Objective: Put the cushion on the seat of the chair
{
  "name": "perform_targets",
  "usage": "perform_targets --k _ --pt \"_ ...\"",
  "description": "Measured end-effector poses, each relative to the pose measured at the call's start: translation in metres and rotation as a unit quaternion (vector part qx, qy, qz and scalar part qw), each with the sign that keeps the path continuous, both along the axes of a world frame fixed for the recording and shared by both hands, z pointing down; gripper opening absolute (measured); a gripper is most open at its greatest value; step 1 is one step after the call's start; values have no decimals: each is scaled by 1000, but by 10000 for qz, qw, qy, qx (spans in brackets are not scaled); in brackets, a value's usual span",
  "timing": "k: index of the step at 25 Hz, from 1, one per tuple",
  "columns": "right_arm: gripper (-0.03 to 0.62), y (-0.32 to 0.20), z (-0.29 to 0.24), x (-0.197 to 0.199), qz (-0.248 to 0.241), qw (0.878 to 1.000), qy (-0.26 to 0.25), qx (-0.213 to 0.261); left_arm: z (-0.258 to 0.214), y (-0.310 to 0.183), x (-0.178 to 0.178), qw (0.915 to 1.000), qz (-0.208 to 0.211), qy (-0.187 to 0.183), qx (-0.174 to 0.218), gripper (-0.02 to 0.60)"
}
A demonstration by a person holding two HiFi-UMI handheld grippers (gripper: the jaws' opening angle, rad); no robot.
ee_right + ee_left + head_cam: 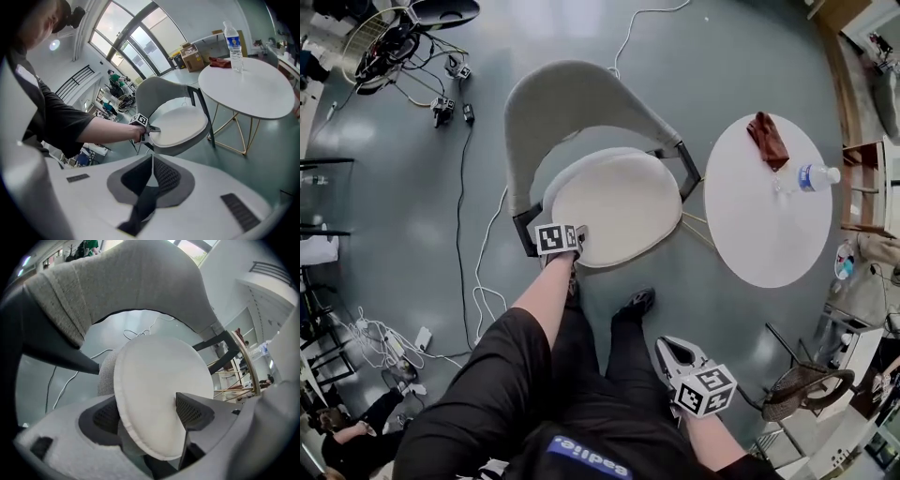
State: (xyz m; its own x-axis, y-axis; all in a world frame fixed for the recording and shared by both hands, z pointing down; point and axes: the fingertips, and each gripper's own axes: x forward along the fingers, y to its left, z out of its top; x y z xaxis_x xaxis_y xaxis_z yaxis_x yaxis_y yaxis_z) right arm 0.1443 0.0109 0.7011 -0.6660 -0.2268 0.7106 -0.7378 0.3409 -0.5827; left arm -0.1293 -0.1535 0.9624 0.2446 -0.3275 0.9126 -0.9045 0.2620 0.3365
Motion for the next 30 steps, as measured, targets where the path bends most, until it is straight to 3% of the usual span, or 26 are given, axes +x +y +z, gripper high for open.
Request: perform_targets --k 8,17,21,24,30 --pt "31 6 -29 2 204 9997 -42 122 -26 9 -3 9993 214 -135 -277 350" --pt "31 -27 -79 -6 395 9966 -221 686 -109 12 29 9976 602 323 136 350" --pt "31 -50 -108 -14 387 9934 -323 1031 -160 33 55 9914 1137 569 324 350" --pt "31 -65 -125 -21 430 9903 -450 1244 -195 51 67 9873 1278 809 480 350" --pt "31 -89 -162 -41 390 9830 -688 1659 -289 56 75 9712 1713 1131 1210 348"
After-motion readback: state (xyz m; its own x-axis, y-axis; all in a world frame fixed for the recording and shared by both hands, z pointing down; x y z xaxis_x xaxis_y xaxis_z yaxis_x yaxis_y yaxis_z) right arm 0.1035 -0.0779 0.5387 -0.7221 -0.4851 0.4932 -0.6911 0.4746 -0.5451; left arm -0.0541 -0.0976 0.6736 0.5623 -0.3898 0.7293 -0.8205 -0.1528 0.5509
